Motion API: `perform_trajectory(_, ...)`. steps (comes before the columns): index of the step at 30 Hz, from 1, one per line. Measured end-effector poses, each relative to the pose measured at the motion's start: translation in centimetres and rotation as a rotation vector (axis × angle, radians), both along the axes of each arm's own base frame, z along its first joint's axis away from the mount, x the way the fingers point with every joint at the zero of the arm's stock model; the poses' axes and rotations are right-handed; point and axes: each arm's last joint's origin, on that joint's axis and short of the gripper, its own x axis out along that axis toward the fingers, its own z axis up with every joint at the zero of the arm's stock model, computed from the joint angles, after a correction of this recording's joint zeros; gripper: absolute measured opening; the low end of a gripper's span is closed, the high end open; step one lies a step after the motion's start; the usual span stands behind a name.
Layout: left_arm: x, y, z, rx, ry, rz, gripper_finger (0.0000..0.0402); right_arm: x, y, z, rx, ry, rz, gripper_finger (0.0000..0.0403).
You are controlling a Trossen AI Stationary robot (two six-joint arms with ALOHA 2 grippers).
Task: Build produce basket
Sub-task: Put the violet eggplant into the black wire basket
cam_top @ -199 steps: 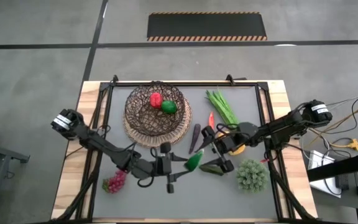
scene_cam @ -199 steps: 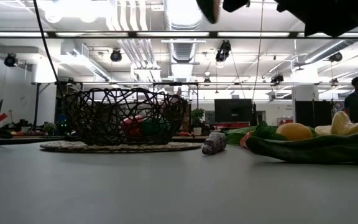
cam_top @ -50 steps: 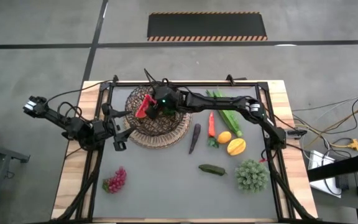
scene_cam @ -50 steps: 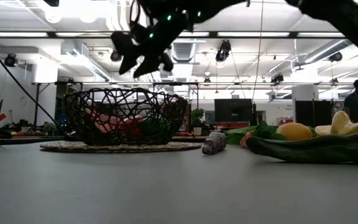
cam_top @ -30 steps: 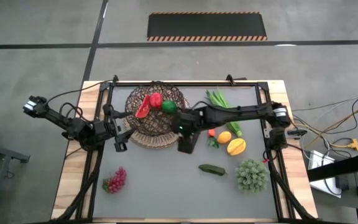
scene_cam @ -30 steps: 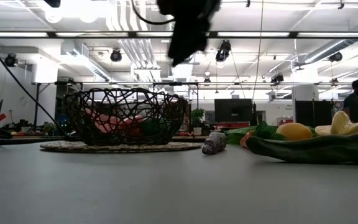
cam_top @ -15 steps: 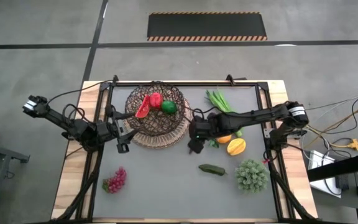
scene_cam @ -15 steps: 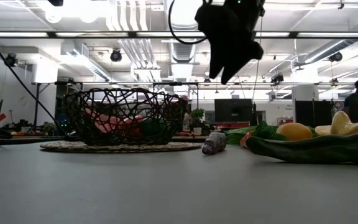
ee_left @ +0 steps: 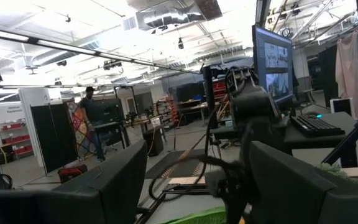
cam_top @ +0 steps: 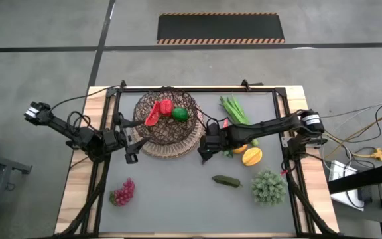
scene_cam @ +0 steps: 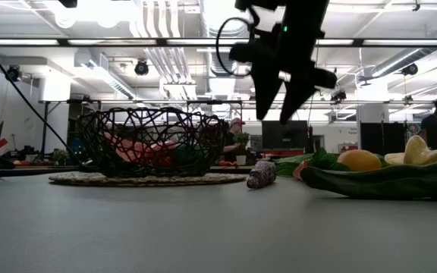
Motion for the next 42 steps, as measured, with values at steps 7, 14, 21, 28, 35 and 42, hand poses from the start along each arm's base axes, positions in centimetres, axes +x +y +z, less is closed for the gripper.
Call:
perform_trajectory(7,0.0,0.0,0.0,0.000,-0.001,0.000,0.0265,1.3,0.2,-3.2,-0.006,0.018,-0.115,0.0296)
perform_trajectory(14,-0.2,0.1,0.1,0.018,-0.004,0.008,0.0265,2.2,0.3,-6.0,-0.004,0.054,-0.154,0.0326)
perform_trajectory(21,-0.3,0.1,0.2,0.016,-0.009,0.009,0.0265,2.8,0.3,-7.8,-0.033,0.071,-0.156,0.0325)
perform_trajectory(28,-0.4,0.2,0.3,0.011,-0.018,0.009,0.0265,2.9,0.4,-8.6,-0.003,0.096,-0.147,0.0318)
perform_trajectory(35,-0.4,0.2,0.3,0.012,-0.017,0.009,0.0265,2.9,0.7,-8.4,0.025,0.092,-0.142,0.0226)
perform_trajectory(42,-0.4,0.2,0.3,0.012,-0.017,0.008,0.0265,2.8,1.0,-8.3,0.052,0.090,-0.140,0.0112)
